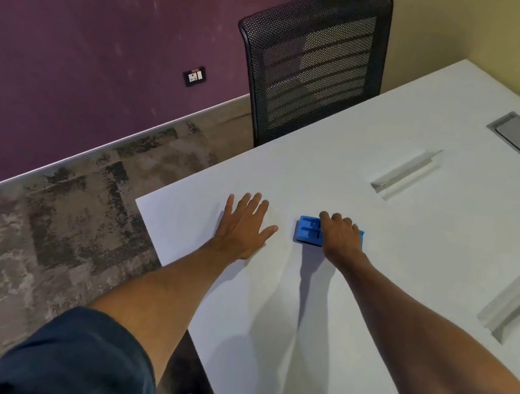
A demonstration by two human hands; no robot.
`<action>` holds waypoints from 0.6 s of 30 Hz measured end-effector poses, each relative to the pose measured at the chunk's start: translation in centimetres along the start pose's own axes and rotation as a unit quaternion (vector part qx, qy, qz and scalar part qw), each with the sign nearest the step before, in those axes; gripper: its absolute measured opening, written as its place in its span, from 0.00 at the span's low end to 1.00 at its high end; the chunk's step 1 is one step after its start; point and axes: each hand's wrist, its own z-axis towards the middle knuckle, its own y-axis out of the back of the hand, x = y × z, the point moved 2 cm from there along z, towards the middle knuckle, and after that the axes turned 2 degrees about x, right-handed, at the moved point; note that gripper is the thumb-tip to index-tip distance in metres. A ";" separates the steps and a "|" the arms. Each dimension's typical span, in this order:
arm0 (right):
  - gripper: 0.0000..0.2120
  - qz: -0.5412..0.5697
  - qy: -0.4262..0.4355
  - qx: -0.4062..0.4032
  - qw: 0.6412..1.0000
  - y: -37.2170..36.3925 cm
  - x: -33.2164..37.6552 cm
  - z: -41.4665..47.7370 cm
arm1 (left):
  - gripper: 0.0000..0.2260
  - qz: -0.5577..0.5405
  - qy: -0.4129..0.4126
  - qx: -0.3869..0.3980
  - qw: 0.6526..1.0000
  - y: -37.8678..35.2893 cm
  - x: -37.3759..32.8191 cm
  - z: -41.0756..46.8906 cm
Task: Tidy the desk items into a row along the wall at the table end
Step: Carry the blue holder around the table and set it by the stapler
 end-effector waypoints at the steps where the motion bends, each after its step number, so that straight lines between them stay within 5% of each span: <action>1: 0.24 0.000 0.000 0.000 1.000 0.2 0.1 0.2 | 0.31 0.002 0.001 0.000 1.000 0.1 0.3 0.1; 18: 0.31 0.095 0.039 -0.041 0.994 10.6 17.6 4.5 | 0.30 -0.021 0.050 -0.078 0.996 7.1 16.5 -1.5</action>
